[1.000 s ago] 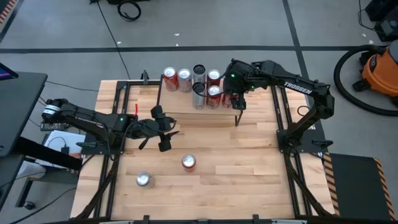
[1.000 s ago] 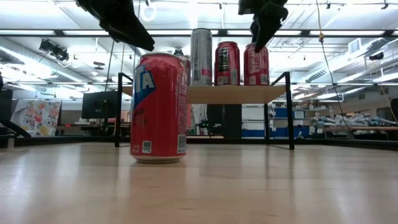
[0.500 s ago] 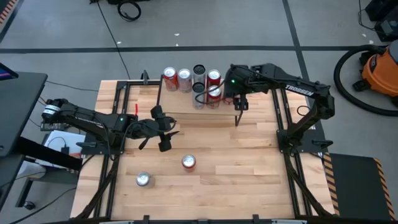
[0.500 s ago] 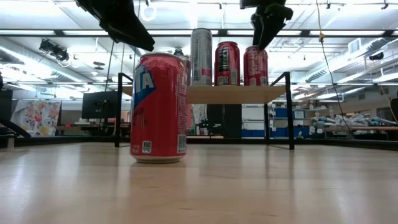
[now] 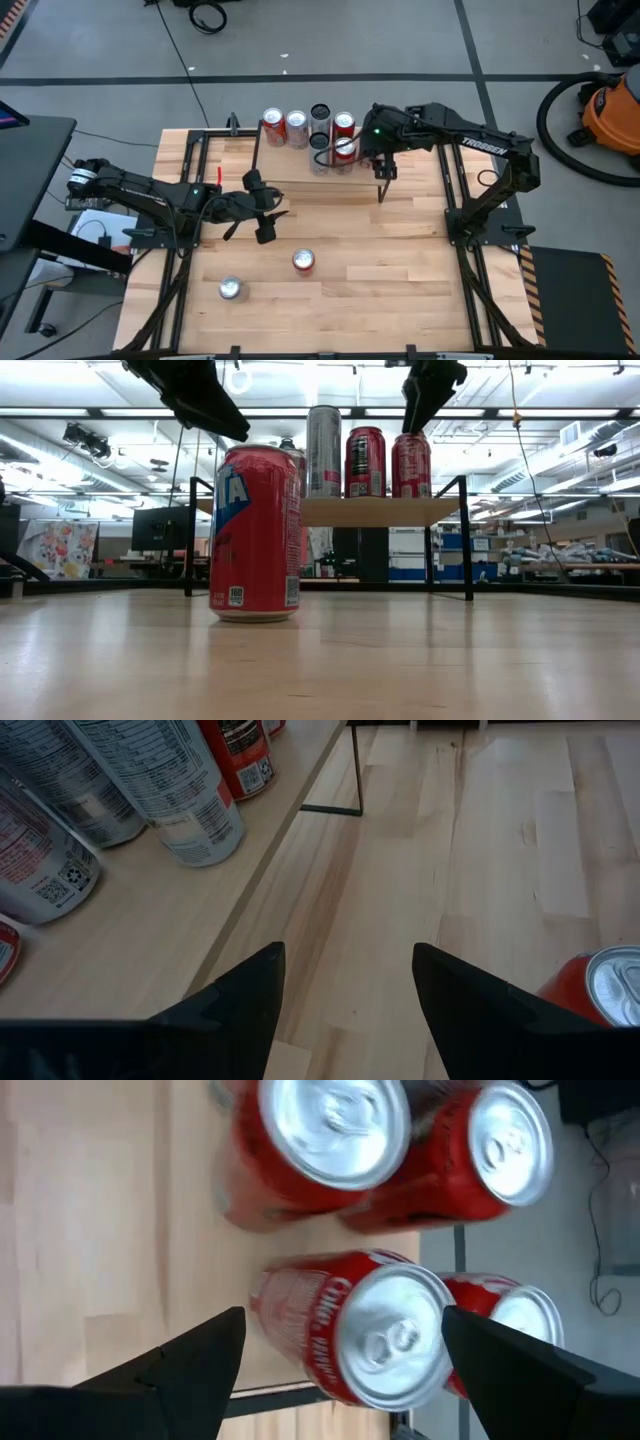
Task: Place canned beverage on shelf
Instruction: Put the red and white soda can on the shelf
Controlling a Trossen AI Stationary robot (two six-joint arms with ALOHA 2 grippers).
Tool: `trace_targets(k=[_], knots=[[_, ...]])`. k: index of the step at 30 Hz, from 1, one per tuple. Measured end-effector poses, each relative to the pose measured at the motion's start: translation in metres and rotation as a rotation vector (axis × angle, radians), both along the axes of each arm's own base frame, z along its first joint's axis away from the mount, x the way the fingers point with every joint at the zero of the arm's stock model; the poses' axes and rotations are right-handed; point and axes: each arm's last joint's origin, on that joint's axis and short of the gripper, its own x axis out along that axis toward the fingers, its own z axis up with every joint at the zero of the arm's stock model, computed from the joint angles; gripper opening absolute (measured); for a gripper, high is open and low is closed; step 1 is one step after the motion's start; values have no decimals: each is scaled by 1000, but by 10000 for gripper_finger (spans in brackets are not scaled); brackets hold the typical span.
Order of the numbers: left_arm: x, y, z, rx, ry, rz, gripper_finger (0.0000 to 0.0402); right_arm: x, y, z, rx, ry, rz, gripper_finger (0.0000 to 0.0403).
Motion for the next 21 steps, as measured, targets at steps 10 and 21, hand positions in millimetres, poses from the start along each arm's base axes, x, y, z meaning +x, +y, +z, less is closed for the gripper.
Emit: trace_targets(k=[10, 21], knots=[[0, 0, 0, -2, 0, 1, 231, 0, -9, -10, 49, 13, -19, 348], [0, 0, 0, -1, 0, 1, 231, 2, 8, -11, 77, 19, 19, 348]])
